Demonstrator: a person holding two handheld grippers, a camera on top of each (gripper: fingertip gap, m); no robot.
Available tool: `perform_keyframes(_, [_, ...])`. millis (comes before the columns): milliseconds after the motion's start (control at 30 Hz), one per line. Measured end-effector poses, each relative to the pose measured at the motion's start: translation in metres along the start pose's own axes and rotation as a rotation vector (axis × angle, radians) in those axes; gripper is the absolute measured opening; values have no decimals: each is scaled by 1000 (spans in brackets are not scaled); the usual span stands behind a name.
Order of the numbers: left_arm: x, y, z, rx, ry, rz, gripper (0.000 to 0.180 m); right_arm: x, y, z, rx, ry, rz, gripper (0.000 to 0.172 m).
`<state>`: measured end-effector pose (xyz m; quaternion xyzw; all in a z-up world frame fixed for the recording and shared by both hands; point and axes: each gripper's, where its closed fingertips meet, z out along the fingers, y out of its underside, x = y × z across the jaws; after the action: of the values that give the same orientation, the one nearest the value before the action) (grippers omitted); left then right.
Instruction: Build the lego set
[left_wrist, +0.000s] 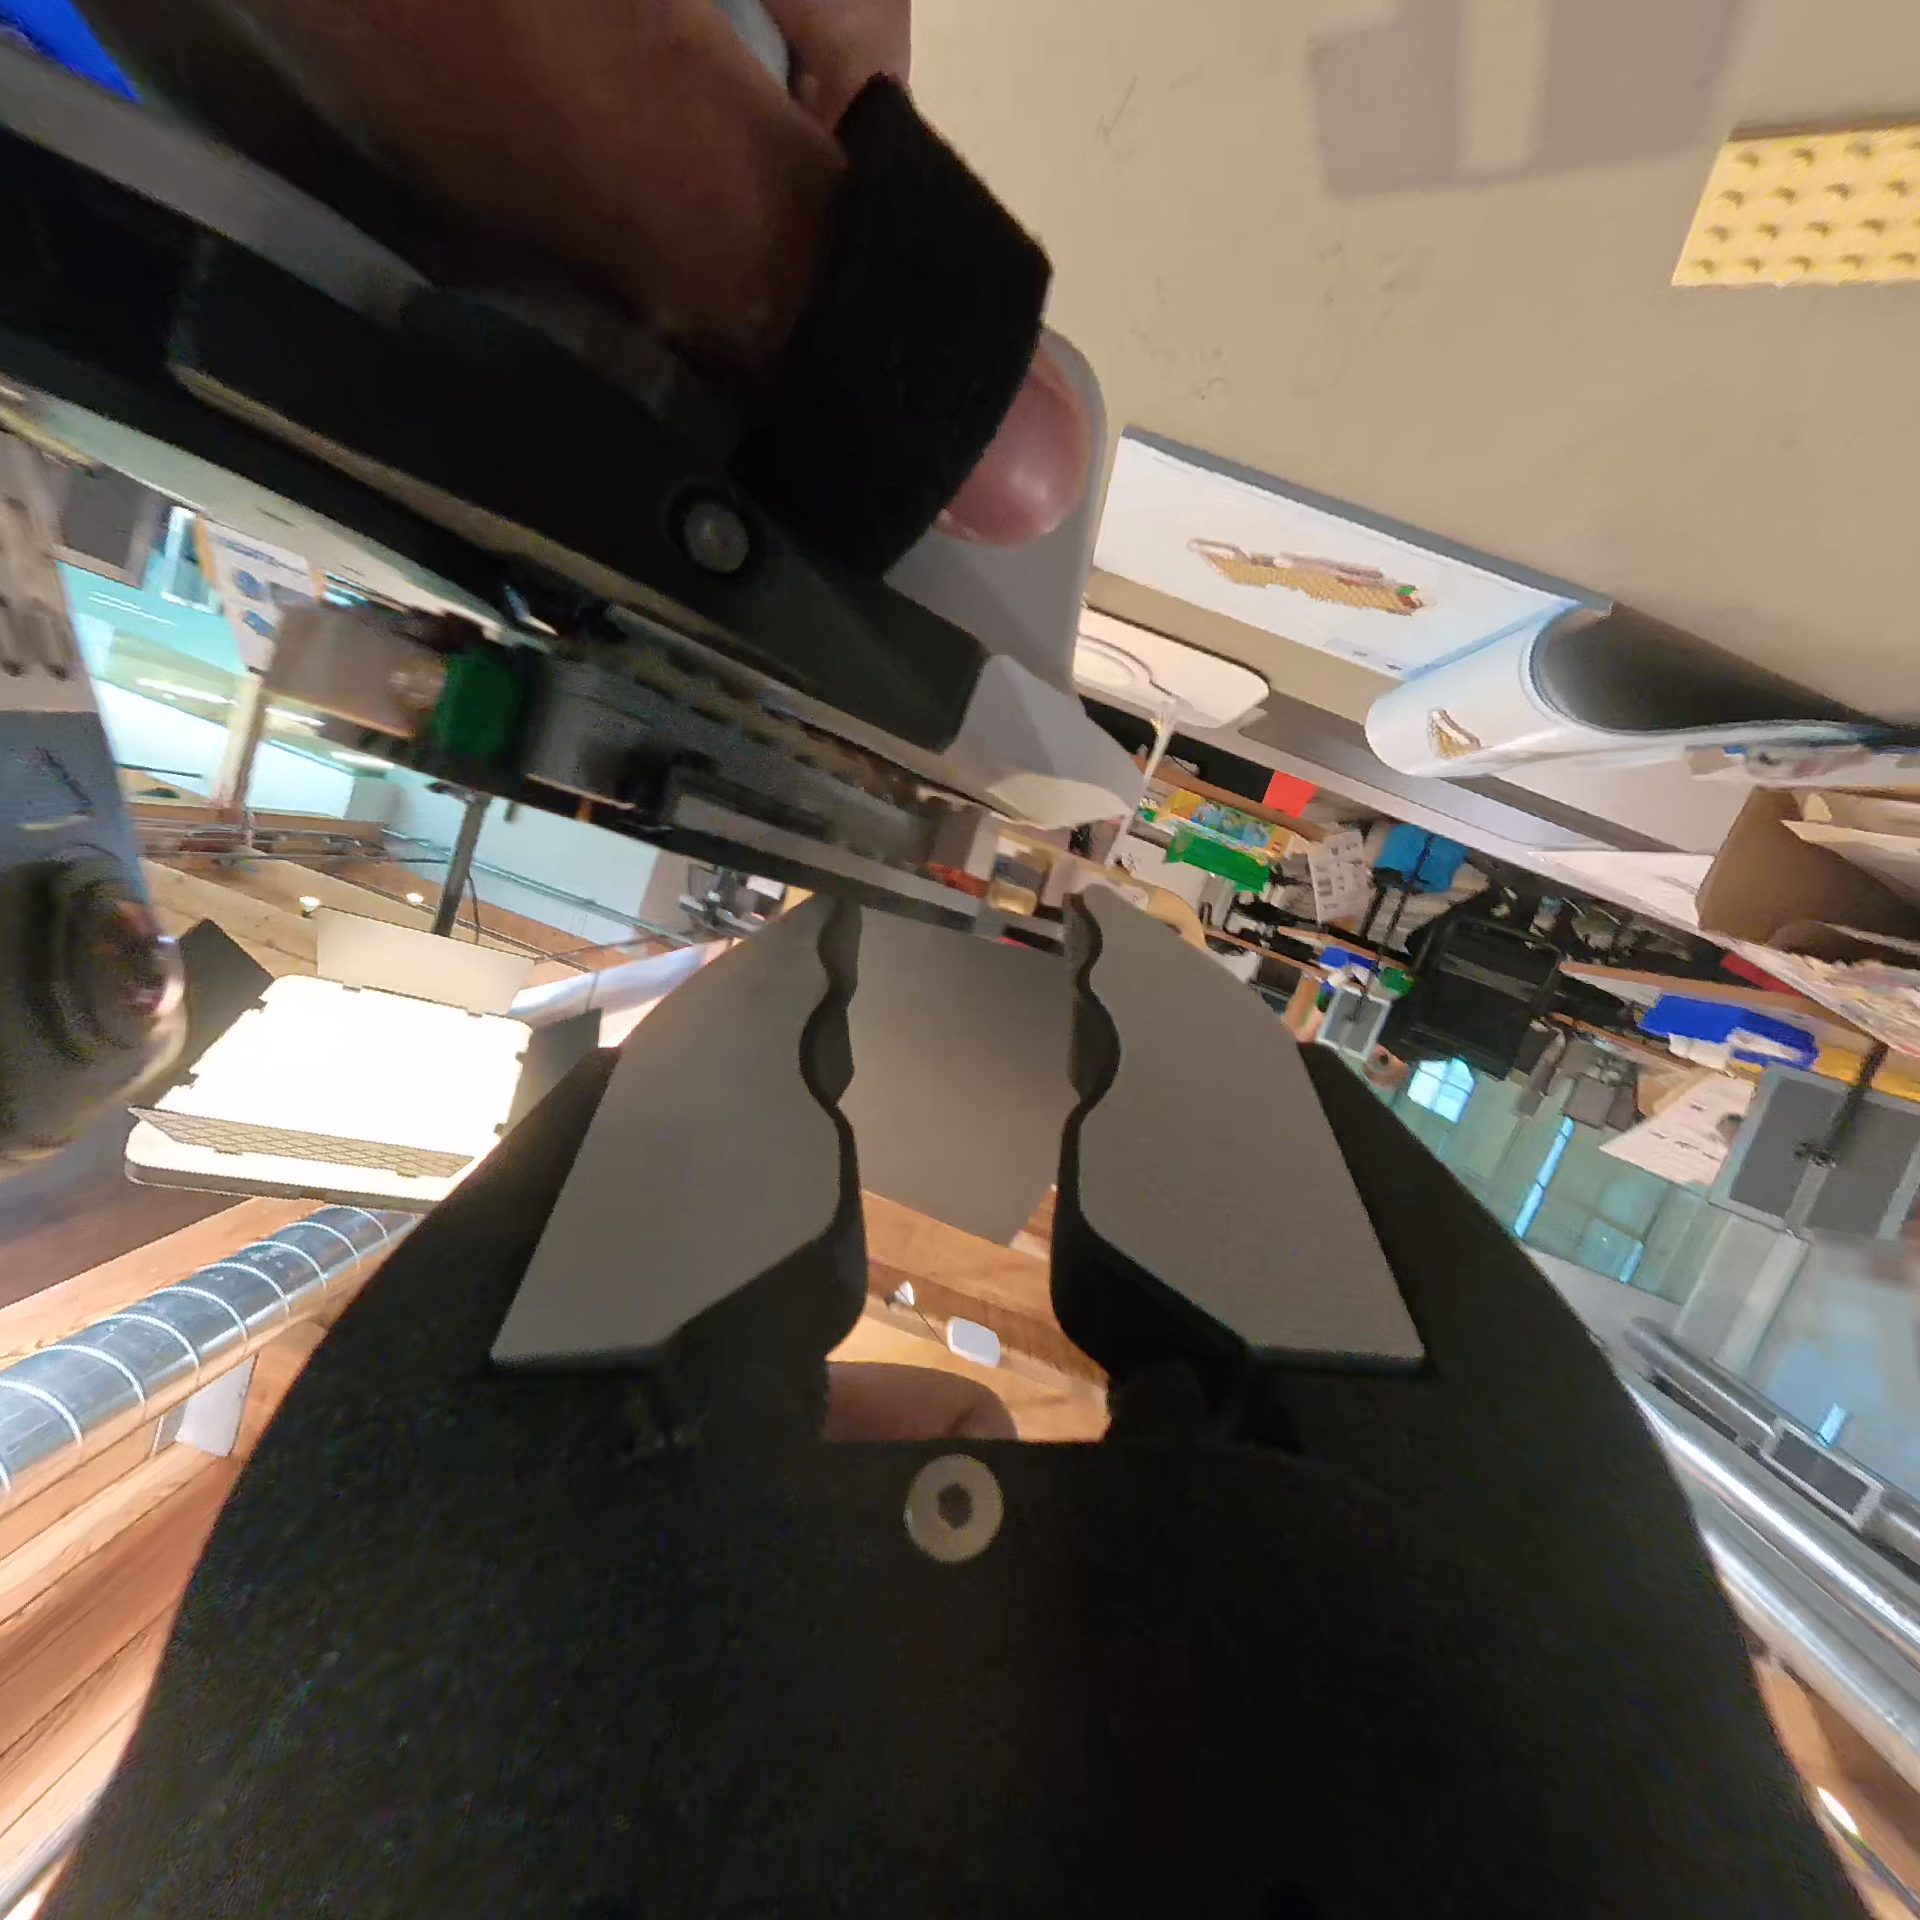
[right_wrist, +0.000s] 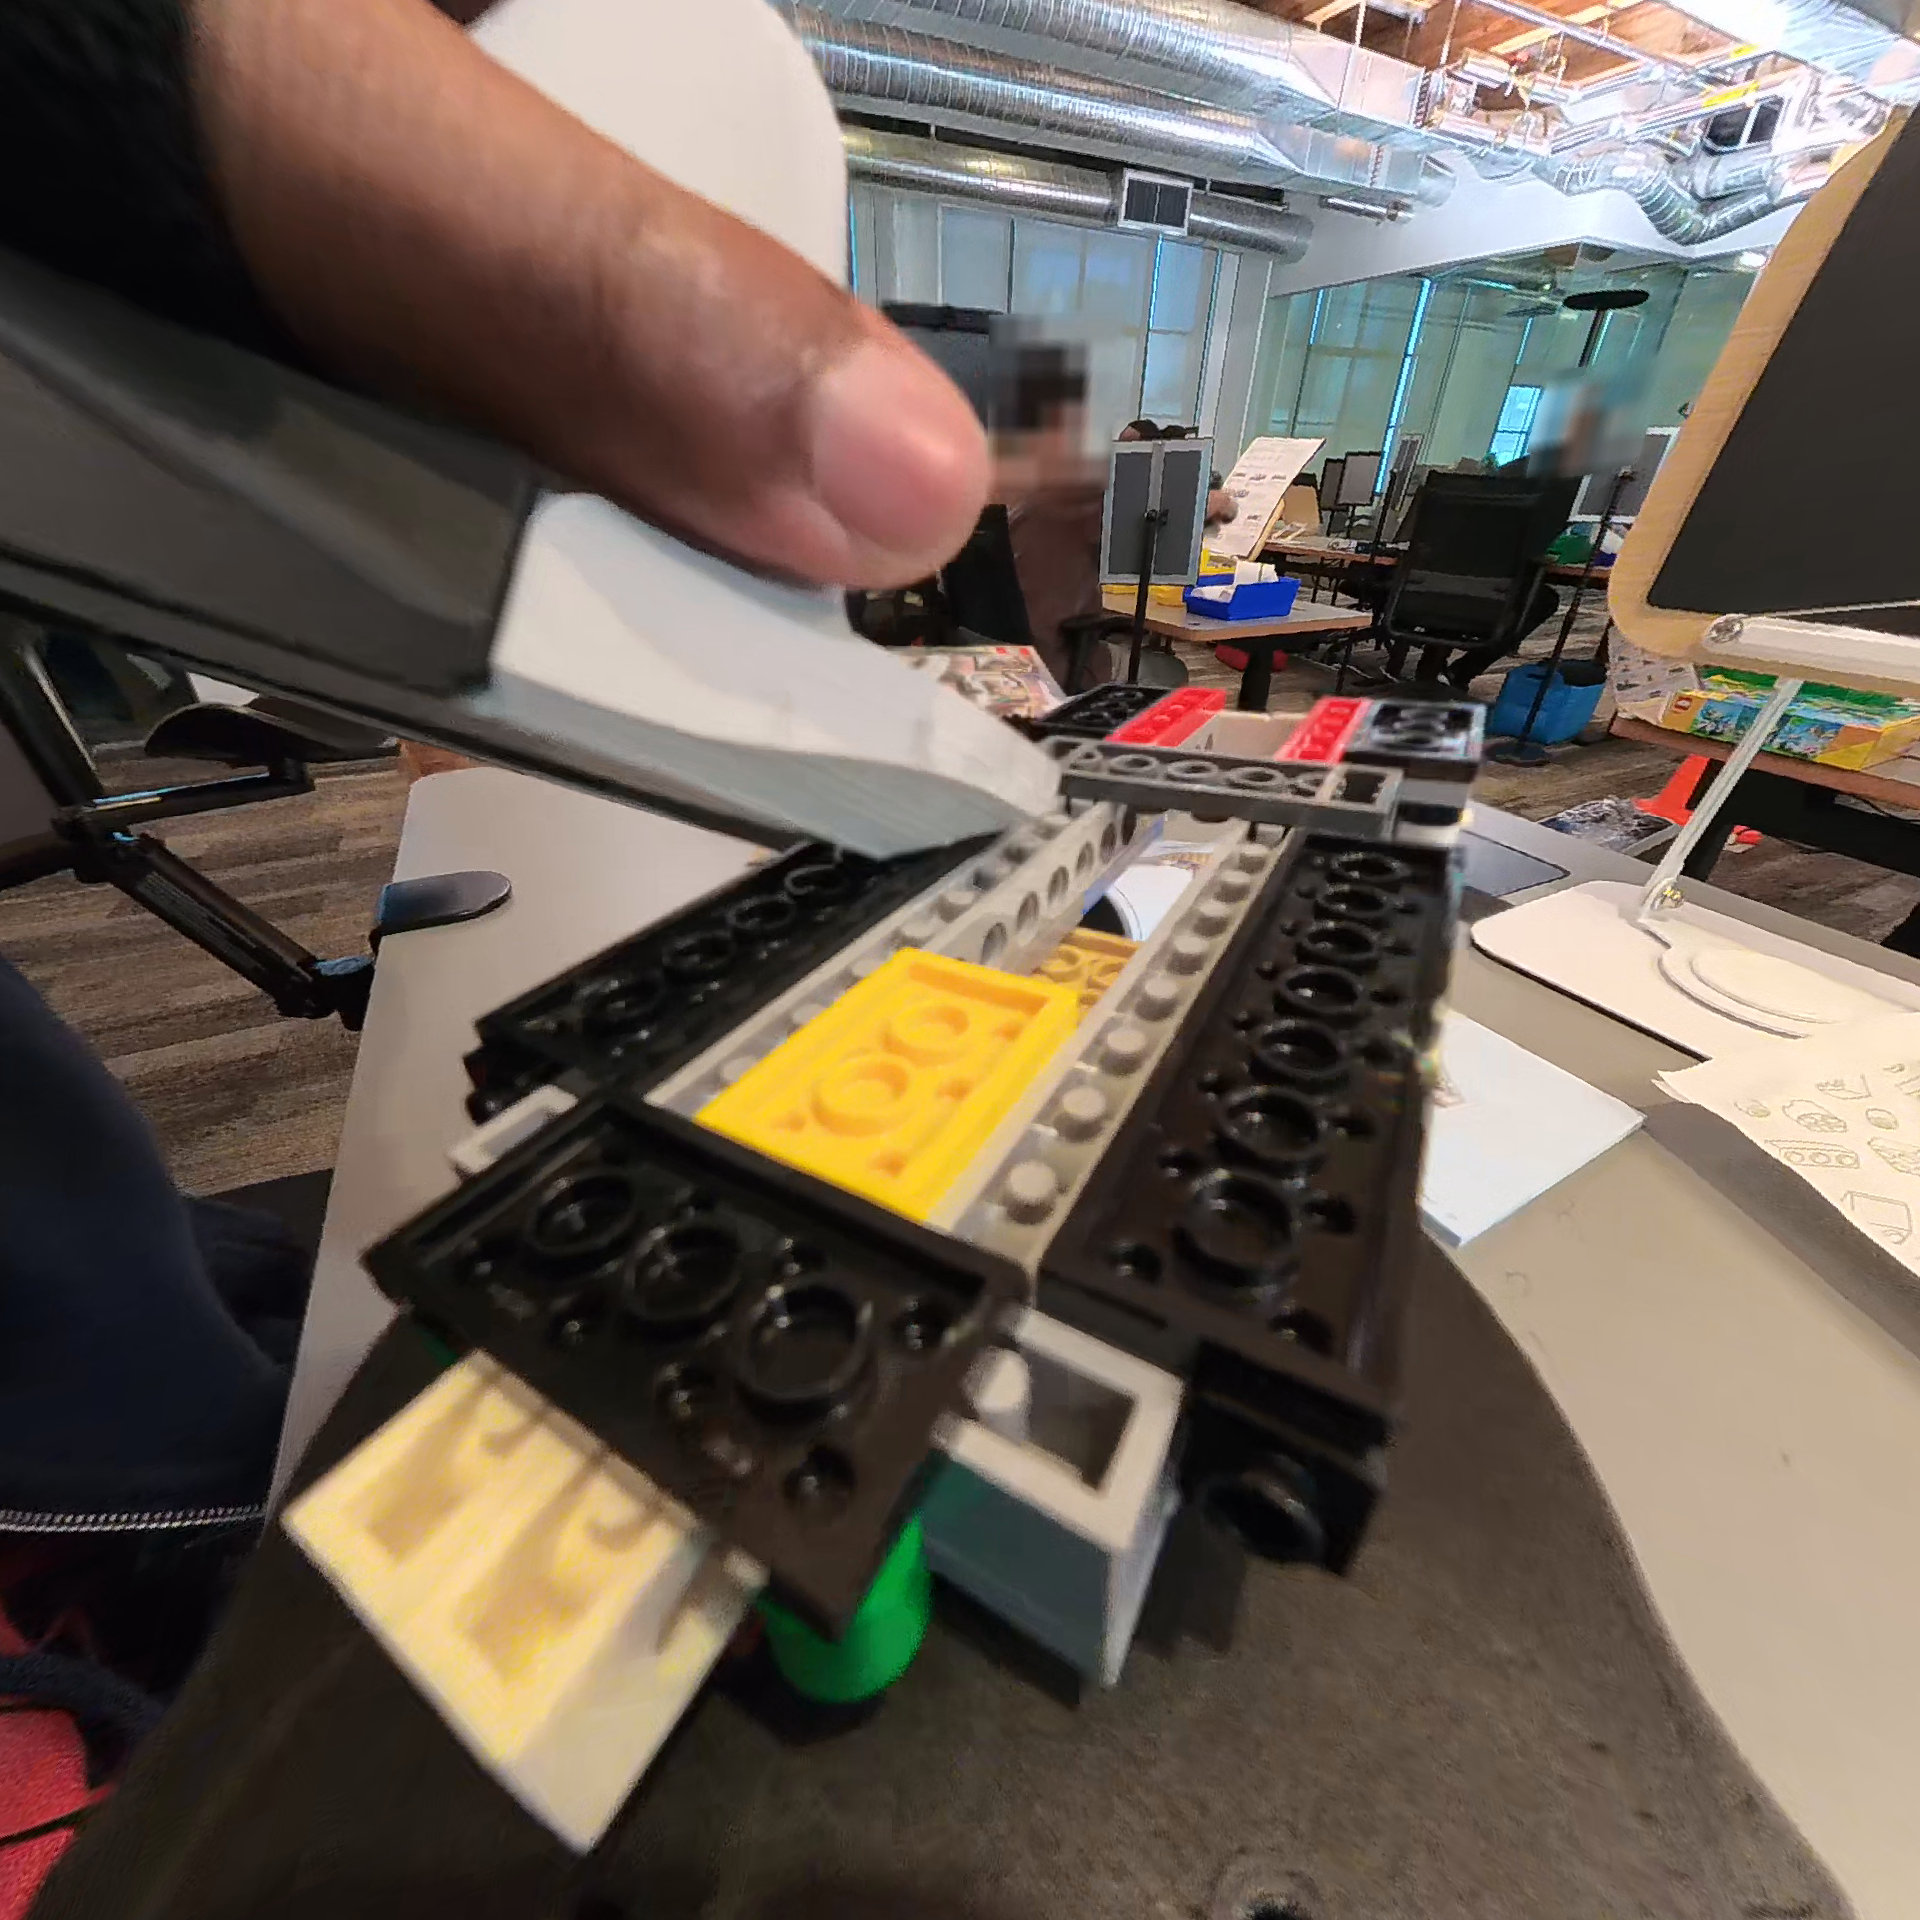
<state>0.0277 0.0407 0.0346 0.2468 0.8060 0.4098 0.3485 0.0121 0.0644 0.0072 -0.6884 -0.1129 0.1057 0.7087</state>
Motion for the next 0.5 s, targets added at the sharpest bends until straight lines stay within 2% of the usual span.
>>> perform_keyframes(33, [-2,-4,-1,15,-15,-2,37,-1,2,0,-8,-3,0,3])
perform_keyframes(200, [0,-21,-3,77,-15,-12,36,-9,20,-5,-83,-11,20,4])
perform_keyframes(500, [19,-70,18,314,61,-147,33,-17,83,-18,-348,-67,121,0])
